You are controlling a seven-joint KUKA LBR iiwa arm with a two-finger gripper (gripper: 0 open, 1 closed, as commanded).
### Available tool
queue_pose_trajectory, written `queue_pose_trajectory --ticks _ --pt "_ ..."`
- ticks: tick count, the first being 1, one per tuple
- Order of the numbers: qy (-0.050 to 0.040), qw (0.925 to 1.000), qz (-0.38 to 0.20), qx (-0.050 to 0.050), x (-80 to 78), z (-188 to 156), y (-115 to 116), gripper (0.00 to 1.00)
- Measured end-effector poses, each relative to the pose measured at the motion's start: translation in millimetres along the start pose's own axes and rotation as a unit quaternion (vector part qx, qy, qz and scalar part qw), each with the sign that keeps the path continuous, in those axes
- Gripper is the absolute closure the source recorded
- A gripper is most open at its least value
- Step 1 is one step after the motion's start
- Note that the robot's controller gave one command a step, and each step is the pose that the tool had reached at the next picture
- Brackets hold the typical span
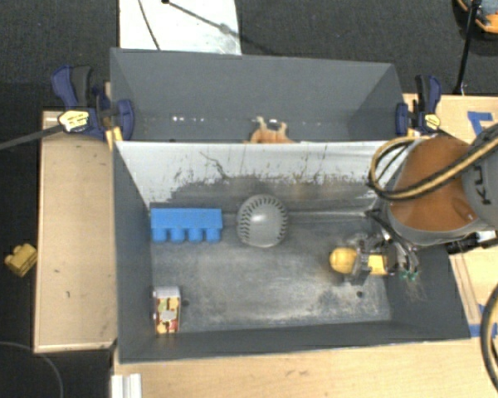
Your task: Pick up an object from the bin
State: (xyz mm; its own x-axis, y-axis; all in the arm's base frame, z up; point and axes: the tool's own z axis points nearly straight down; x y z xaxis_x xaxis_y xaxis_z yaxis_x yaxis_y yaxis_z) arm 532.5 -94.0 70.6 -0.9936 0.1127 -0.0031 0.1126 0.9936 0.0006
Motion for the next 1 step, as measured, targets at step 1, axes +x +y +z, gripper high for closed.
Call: queue_pose_trajectory --ticks 1 --pt "-0.0038 1.0 -0.002 0.0 -7.5 -207.3 8.5 1.0"
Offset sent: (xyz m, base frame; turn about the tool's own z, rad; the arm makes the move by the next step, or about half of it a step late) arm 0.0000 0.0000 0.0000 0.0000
